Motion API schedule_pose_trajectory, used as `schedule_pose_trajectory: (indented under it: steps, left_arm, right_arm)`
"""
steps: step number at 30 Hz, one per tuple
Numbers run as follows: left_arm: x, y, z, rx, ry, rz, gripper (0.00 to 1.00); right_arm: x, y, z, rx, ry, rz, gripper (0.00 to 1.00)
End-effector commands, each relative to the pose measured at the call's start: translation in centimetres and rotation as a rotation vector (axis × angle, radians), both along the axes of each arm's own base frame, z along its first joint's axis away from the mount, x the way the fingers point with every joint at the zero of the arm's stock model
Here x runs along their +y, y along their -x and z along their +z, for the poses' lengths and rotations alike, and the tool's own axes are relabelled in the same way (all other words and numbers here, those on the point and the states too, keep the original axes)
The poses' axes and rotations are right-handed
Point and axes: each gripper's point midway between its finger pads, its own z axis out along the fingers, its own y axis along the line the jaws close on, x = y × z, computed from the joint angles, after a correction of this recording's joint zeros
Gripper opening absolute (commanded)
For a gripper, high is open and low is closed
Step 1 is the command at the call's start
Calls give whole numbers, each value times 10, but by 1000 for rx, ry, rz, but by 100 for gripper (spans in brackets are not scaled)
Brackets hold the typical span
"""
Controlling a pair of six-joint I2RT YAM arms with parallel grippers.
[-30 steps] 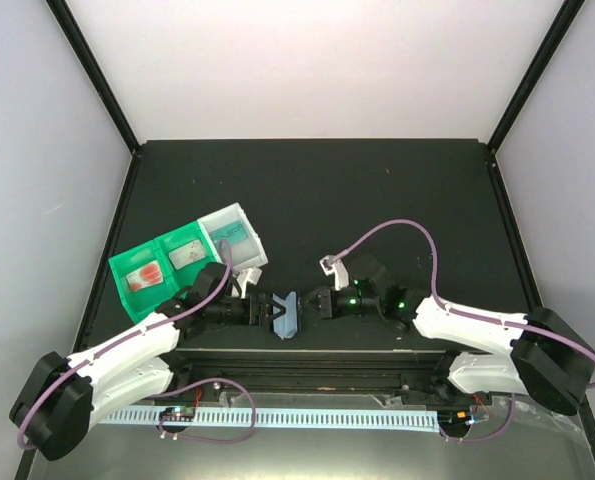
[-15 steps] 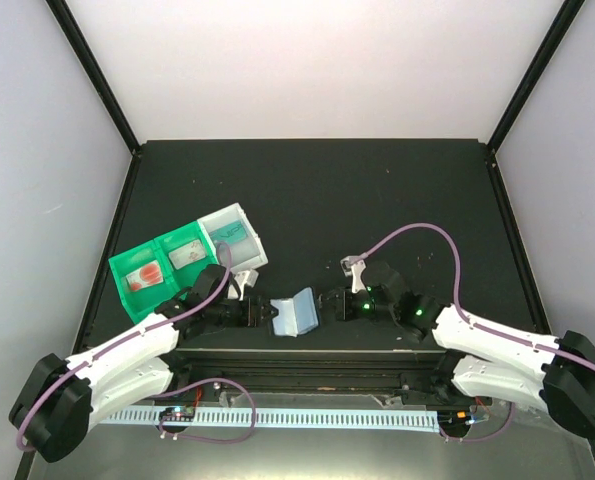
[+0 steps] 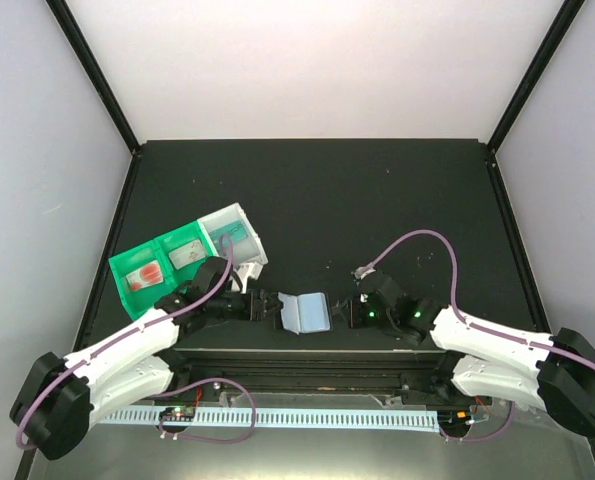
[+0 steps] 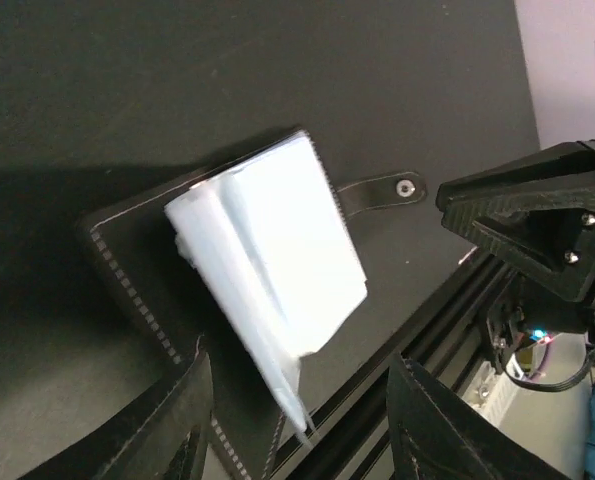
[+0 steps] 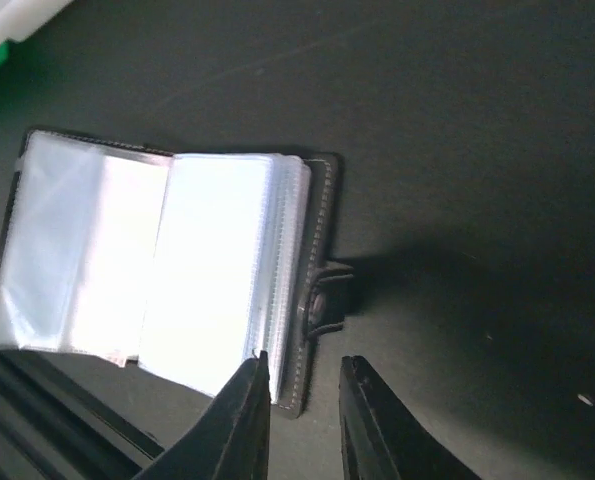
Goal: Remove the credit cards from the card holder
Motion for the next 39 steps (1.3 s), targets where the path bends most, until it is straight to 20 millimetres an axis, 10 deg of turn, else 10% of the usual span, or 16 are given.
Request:
schedule_pose_trajectory:
  steps: [1,14,21,39]
  left_arm:
    - [-19,1,12,-14,118,-61,49]
    - [-24,-5,4,19,140,-30,40]
    - [-41,-2,24,4,301,-82,39]
    - [-14,-9,-47,44,4,-8,35]
  right_arm:
    - [-12,-6,15,-22,45,-50,23]
    - [38,5,69,-44,-274,91,34]
    - [57,3,33,21,-275,117,28]
    - [51,12,-19,100,-213,120,27]
